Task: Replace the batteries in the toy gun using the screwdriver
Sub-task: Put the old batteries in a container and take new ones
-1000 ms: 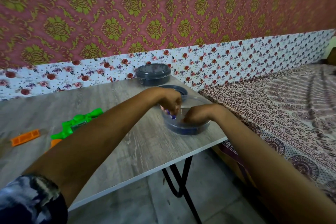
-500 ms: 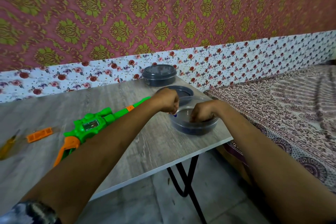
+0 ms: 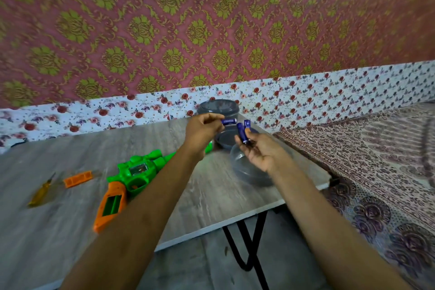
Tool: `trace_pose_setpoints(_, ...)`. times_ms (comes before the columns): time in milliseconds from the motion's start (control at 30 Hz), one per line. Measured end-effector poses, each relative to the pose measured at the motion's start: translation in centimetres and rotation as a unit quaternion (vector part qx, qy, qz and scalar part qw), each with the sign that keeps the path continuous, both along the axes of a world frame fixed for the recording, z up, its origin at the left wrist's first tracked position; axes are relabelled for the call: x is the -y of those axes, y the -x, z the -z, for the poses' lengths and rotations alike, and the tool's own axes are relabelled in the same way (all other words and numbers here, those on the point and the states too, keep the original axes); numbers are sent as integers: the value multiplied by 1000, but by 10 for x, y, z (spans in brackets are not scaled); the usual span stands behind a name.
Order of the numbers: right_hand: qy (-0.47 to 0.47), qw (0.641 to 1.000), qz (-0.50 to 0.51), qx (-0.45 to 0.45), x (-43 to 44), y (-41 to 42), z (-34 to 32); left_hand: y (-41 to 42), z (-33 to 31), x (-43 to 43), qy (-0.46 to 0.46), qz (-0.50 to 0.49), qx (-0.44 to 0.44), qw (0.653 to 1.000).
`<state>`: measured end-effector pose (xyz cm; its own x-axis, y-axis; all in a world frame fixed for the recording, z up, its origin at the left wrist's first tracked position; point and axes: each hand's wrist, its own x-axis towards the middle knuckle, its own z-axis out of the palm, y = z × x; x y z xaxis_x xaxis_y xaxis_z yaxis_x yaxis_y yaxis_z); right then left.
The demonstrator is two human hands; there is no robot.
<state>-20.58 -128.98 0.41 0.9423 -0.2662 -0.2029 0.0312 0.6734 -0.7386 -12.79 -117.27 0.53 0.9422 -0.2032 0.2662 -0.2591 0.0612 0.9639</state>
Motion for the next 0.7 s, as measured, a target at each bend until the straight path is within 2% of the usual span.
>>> trace_pose_setpoints(67,-50,999,2,10,-27,-5,2,11,3,-19,-35,-42,59,997)
trace_pose_setpoints(167,-86,996,-20,8,-60,-9,9,31,8,-50,-146,-100,155,972)
trace_pose_setpoints(267,-70,996,-63,-8,-92,-11,21,41,17,-88,-223,-132,175,950)
trace_pose_setpoints(467,-33,991,-128,-28,-153,-15,38,51,35,-155,-277,-169,175,930)
trace_pose_setpoints(700,-13,989,-144,-38,-186,-27,40,51,48,-189,-249,-202,193,927)
